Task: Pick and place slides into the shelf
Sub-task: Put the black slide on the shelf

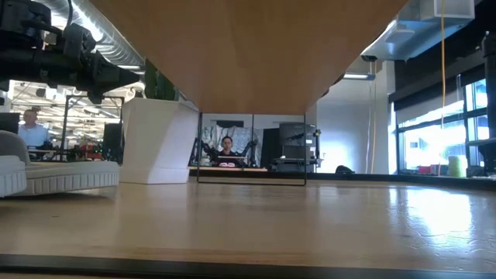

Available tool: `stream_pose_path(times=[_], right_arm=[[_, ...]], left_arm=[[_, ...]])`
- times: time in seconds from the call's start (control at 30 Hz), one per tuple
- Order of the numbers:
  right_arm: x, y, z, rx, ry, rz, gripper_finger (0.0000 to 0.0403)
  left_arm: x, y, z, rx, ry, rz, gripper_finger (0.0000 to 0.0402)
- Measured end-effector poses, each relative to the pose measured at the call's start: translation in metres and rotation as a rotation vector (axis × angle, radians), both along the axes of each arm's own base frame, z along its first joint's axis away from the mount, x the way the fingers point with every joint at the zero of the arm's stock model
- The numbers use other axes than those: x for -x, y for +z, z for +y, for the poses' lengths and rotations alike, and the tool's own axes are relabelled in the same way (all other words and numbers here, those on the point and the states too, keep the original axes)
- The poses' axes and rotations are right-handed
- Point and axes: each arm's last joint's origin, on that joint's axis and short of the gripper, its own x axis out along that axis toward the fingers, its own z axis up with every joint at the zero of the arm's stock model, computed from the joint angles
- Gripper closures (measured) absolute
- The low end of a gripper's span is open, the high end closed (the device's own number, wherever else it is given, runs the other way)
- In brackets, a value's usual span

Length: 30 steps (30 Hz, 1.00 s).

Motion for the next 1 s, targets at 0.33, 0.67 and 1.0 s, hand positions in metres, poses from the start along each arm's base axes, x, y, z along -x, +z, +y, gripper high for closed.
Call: stream_pose_path(times=[0.33, 0.67, 1.0], right_arm=[[-0.042, -0.023, 0.031, -0.266, -0.187, -0.090, 0.0397], [-0.102, -0.020, 0.086, -0.297, -0.211, -0.103, 0.0397], [-0.133, -0.033, 0.116, -0.283, -0.348, -0.069, 0.0397]], left_arm=[[0.000, 0.000, 0.000, 0.001, -0.006, 0.002, 0.0401], [0.000, -0.001, 0.000, 0.004, -0.007, 0.006, 0.0401], [0.000, -0.001, 0.000, 0.004, -0.006, 0.006, 0.0401]])
